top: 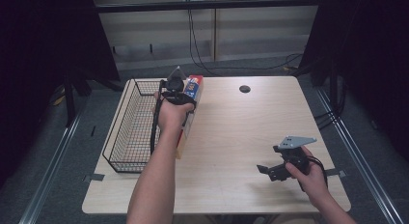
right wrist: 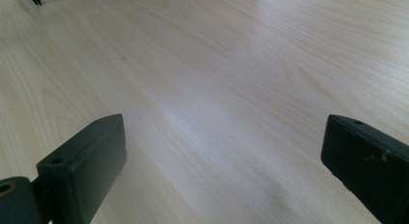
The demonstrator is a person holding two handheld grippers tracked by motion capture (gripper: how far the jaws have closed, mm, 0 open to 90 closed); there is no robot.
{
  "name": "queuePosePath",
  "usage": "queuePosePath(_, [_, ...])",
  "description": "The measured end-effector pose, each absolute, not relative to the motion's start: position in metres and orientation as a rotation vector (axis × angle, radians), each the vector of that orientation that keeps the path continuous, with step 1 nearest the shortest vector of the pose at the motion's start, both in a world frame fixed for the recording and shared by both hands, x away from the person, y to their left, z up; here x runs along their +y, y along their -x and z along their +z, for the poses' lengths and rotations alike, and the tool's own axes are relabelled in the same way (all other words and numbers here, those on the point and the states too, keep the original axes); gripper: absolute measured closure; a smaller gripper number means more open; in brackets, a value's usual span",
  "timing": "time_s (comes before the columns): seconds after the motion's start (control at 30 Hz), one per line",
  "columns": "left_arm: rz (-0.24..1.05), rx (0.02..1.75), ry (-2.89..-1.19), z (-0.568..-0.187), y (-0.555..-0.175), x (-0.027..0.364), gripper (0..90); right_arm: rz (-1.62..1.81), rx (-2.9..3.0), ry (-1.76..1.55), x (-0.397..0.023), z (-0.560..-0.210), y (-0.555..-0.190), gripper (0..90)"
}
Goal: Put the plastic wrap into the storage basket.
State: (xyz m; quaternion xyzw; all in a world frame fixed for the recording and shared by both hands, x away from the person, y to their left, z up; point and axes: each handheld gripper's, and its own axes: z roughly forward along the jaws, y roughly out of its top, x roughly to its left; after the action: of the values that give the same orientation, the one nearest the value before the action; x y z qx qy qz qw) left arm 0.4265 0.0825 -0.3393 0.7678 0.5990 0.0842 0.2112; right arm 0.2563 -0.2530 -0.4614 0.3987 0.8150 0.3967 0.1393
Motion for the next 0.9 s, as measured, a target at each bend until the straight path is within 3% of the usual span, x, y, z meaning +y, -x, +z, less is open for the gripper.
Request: queuePosePath(0.9, [0.256, 1.720, -2.071, -0.324, -0.420, 0.111, 43.8, 1.153, 2.346, -1.173, -0.254, -0.460, -0.256, 1.8])
